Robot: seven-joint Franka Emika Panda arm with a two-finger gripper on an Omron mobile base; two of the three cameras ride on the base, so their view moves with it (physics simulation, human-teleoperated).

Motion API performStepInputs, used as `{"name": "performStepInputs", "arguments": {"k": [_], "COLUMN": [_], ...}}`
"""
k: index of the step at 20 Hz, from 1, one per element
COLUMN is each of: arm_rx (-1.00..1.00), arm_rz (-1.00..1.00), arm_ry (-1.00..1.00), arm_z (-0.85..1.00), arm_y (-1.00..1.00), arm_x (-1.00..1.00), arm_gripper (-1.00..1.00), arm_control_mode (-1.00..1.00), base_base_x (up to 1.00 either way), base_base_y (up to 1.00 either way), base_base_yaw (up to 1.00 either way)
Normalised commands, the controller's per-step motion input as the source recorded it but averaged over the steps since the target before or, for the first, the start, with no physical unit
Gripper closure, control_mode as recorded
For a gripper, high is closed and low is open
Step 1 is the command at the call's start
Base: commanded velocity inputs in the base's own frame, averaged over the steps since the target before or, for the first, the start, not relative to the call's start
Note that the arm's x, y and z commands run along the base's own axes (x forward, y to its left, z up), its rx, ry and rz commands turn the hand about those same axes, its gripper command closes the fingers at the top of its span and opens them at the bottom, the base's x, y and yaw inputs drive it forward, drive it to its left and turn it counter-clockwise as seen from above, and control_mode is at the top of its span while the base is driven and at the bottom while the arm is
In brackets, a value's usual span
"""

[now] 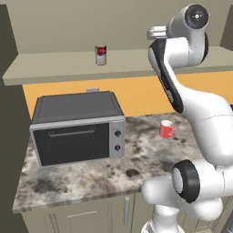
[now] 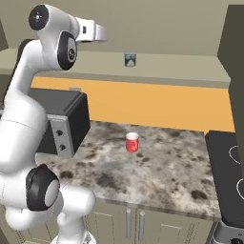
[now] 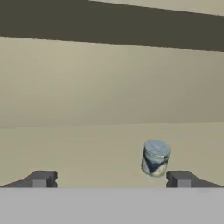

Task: Restock the canned food cabinet by taking the new fresh canned food from the counter and placing it in the cabinet. Then, take the old canned food from the cabinet and place it on the counter.

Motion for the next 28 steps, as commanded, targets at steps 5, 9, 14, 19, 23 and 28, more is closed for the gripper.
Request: {"name": "performStepInputs", "arguments": {"k": [5, 9, 14, 19, 23, 28], "arm_rx": [0.38, 0.21, 0.00, -0.01, -0.19, -0.23], "arm_rz": [0.00, 0.11, 0.31, 0.29, 0.12, 0.02], "arm_ry": [0.00, 0.12, 0.26, 0.24, 0.14, 0.01], "arm_z": [-0.02, 0.02, 0.06, -0.07, -0.48, -0.55], "arm_y": [1.00, 1.00, 0.63, 0.34, 0.43, 0.43], "arm_x": [-0.07, 0.18, 0.35, 0.18, 0.00, 0.33], "arm_gripper": [-1.00, -1.00, -1.00, -1.00, -1.00, -1.00], "arm_control_mode": [-1.00, -1.00, -1.00, -1.00, -1.00, -1.00], "base_base_x": [0.00, 0.00, 0.00, 0.00, 0.00, 0.00], "base_base_y": [0.00, 0.00, 0.00, 0.00, 0.00, 0.00], "base_base_yaw": [0.00, 0.00, 0.00, 0.00, 0.00, 0.00]}}
